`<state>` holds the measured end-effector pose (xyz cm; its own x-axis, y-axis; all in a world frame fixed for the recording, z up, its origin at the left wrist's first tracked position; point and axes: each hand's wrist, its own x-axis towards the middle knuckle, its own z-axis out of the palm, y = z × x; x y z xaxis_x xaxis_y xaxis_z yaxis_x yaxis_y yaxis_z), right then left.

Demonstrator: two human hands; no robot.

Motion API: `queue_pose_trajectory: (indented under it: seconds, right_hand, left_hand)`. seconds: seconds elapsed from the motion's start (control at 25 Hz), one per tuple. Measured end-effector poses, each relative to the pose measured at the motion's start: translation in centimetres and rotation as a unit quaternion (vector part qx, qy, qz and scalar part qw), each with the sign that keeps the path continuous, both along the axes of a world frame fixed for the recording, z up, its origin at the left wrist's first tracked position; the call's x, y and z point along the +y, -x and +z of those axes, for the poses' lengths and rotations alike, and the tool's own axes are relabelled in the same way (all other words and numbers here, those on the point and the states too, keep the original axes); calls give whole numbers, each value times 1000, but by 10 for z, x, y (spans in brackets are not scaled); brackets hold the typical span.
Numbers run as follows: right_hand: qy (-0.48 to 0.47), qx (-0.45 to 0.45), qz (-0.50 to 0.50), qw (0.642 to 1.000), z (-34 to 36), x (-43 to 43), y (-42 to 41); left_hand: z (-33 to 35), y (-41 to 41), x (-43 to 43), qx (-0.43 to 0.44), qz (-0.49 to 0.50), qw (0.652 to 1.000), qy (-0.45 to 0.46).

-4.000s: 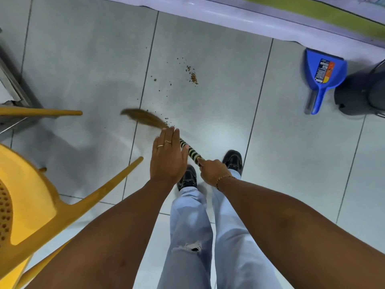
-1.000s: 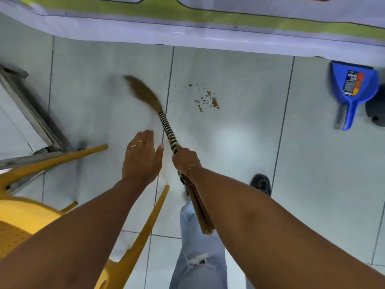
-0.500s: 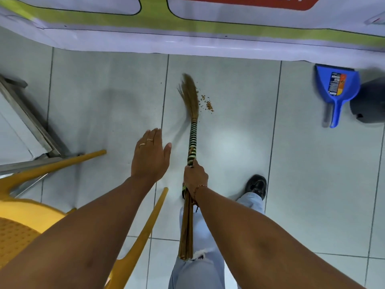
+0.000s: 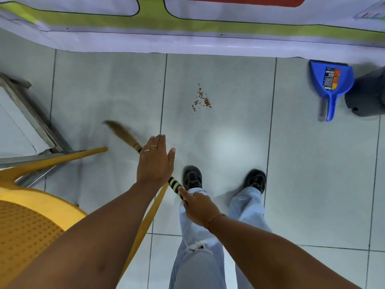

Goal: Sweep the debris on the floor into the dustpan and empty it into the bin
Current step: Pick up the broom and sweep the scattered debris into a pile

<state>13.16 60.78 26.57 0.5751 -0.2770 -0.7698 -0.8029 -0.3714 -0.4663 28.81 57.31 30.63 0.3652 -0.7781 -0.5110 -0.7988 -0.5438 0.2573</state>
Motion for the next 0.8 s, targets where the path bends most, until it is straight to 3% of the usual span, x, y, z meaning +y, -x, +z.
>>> queue_pose_trajectory:
  seconds: [0.12,0.44,0.8]
  right_hand:
    - [-24,25,47,998,-10,-8,-18]
    - [-71,60,-126,988,-46,-45,-95]
    - [-95,60,-291,950,-52,-44,-98]
  left_hand:
    - [-4,-4,9,-1,-3,1000,-6]
    - [-23,-37,10,-25,9,1000,-12]
    - [-22,-49,-16,-35,-27,999,-13]
